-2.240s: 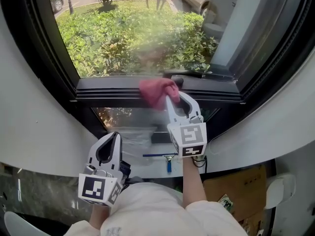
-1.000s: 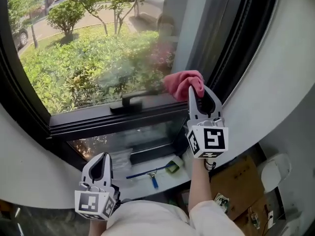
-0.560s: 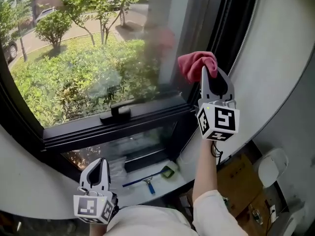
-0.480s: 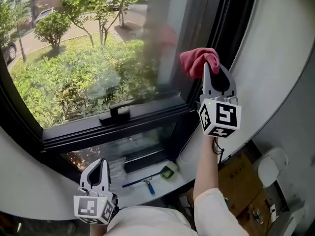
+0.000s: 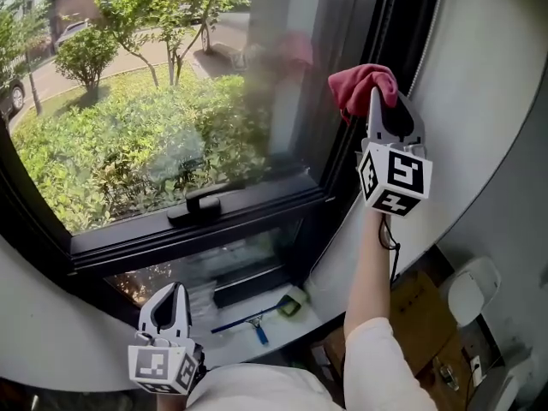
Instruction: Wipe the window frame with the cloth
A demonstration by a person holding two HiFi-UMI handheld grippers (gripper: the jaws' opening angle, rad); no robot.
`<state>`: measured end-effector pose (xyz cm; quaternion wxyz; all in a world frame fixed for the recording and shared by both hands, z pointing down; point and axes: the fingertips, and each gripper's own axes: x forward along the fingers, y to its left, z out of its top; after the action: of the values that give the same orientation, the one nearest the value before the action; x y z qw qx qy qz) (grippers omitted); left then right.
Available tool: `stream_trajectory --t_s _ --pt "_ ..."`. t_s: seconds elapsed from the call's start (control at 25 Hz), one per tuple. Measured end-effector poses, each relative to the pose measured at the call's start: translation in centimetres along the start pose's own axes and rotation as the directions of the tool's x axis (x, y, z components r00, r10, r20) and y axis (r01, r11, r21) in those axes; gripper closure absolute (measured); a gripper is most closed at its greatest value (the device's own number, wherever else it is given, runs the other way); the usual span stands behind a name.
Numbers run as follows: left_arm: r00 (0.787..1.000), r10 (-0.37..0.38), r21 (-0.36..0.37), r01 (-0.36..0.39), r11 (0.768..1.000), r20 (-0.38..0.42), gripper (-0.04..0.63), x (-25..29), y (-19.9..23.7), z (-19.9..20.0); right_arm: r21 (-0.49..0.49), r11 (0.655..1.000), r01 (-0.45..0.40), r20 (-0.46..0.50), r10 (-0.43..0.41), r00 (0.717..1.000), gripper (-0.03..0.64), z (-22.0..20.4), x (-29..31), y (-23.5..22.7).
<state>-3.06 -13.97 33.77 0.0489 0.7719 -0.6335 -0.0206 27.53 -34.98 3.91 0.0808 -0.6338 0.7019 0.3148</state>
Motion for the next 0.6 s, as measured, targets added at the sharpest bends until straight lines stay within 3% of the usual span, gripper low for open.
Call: stream_trajectory --t_s 0.28,0.6 --pt "1.0 -0.006 -0.004 0.006 1.0 0.003 0.588 0.5 0.1 0.1 -0.048 0.998 0.046 -0.034 -0.047 0.998 0.528 -0.9 2.2 -0.6" --pt "1.0 -0.003 -0.009 0.003 1.0 -0.005 0.588 0.7 0.1 -0.2 -0.037 0.999 0.038 -0.015 -0.038 0.999 0.529 -1.3 2.6 -0.5"
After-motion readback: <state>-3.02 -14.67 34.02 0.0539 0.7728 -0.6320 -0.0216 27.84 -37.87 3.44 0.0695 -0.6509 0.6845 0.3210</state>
